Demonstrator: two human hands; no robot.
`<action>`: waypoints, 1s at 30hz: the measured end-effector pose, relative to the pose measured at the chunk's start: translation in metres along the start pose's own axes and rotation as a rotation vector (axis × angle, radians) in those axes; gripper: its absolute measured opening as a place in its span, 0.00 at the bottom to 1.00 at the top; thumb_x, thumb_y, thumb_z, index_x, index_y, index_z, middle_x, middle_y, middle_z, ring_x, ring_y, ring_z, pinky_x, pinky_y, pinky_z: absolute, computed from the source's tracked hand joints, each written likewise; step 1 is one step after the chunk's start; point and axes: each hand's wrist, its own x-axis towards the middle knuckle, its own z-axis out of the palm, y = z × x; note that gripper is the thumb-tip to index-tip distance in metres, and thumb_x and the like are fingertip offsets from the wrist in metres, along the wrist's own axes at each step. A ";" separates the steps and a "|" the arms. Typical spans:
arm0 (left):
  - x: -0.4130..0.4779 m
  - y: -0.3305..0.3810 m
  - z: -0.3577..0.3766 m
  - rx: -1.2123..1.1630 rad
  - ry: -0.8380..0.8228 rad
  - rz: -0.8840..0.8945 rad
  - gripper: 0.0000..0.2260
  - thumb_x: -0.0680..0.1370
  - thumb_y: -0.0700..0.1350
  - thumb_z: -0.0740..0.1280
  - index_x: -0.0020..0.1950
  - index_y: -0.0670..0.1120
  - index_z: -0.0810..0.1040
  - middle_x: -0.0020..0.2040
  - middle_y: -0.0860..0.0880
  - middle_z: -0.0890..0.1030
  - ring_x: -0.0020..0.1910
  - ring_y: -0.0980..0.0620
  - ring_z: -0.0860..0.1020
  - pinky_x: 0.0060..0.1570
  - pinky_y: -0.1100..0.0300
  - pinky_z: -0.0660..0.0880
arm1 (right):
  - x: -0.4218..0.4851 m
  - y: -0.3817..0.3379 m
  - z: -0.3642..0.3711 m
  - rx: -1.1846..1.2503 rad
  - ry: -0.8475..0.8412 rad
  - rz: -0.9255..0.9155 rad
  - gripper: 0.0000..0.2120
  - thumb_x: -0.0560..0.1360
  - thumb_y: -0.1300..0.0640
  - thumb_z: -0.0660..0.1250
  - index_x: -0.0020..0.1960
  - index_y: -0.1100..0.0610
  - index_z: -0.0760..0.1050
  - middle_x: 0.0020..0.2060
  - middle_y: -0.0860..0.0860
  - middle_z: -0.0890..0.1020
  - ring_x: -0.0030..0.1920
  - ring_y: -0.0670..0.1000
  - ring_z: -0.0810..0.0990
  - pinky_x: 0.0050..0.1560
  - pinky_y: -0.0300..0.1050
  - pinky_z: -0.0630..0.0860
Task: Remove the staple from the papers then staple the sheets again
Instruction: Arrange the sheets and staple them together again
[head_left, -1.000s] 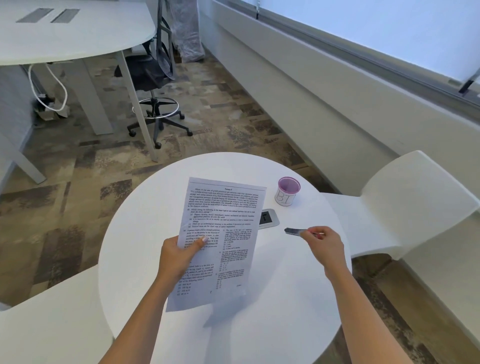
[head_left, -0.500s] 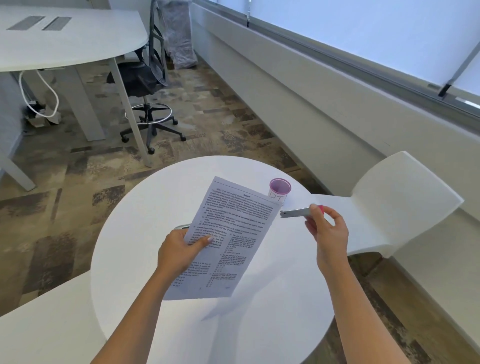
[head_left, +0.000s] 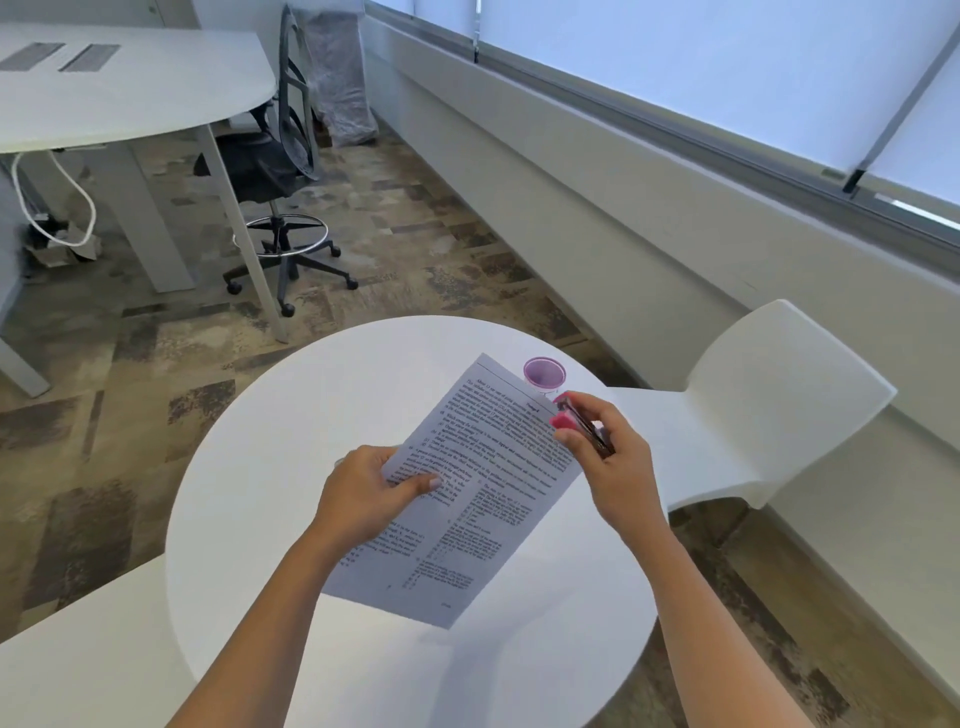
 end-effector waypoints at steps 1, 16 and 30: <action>-0.001 0.003 -0.001 0.015 0.002 0.016 0.04 0.70 0.58 0.75 0.37 0.63 0.81 0.35 0.60 0.84 0.30 0.54 0.83 0.27 0.62 0.76 | -0.001 -0.002 -0.001 -0.067 -0.015 -0.031 0.13 0.73 0.40 0.67 0.57 0.32 0.72 0.53 0.29 0.78 0.55 0.36 0.77 0.47 0.31 0.76; -0.001 0.019 -0.009 0.352 0.071 0.198 0.06 0.73 0.57 0.72 0.36 0.63 0.82 0.31 0.57 0.83 0.29 0.56 0.79 0.28 0.62 0.70 | -0.002 -0.028 -0.024 -0.596 0.086 -0.308 0.20 0.73 0.34 0.60 0.62 0.40 0.69 0.53 0.34 0.78 0.49 0.30 0.71 0.41 0.21 0.64; 0.000 0.028 -0.010 0.563 0.053 0.218 0.07 0.75 0.53 0.71 0.36 0.61 0.79 0.25 0.64 0.70 0.27 0.63 0.70 0.27 0.66 0.59 | -0.002 -0.035 -0.031 -0.758 -0.020 -0.433 0.21 0.73 0.31 0.59 0.59 0.41 0.70 0.52 0.38 0.79 0.46 0.45 0.79 0.36 0.24 0.64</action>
